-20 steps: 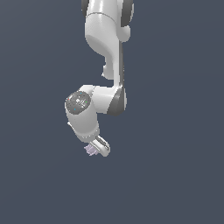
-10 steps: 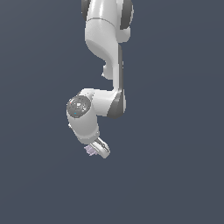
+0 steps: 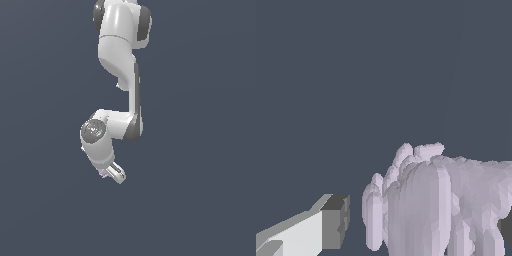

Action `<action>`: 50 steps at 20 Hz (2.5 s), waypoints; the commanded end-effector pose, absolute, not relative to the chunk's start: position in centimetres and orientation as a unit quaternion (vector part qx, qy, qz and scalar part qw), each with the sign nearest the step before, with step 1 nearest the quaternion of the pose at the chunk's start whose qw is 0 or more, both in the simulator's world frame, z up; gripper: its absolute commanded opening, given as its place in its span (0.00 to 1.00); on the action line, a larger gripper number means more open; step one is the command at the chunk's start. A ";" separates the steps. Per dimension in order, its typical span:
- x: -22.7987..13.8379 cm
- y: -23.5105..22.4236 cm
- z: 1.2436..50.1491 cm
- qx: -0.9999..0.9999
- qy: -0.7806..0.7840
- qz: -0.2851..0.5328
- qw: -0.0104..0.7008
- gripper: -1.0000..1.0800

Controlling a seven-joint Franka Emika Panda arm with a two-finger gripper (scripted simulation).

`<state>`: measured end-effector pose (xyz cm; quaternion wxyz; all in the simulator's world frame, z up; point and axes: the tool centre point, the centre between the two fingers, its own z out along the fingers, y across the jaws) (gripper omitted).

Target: Pick up the object and move it to a goal position.

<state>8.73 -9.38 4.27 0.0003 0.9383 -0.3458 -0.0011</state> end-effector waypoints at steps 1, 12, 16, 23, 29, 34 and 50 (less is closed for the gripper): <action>8.9 -9.4 4.4 0.938 -0.346 0.000 0.000 0.96; 8.9 -9.4 4.4 0.938 -0.346 0.000 0.000 0.00; 8.7 -9.3 4.6 0.938 -0.346 0.000 0.000 0.00; 7.7 -8.3 6.1 0.938 -0.346 0.000 0.000 0.00; 6.0 -6.7 8.8 0.938 -0.346 0.000 0.000 0.00; 3.9 -4.7 12.2 0.938 -0.346 0.000 0.000 0.00; -1.5 0.9 21.7 0.938 -0.346 0.000 0.000 0.00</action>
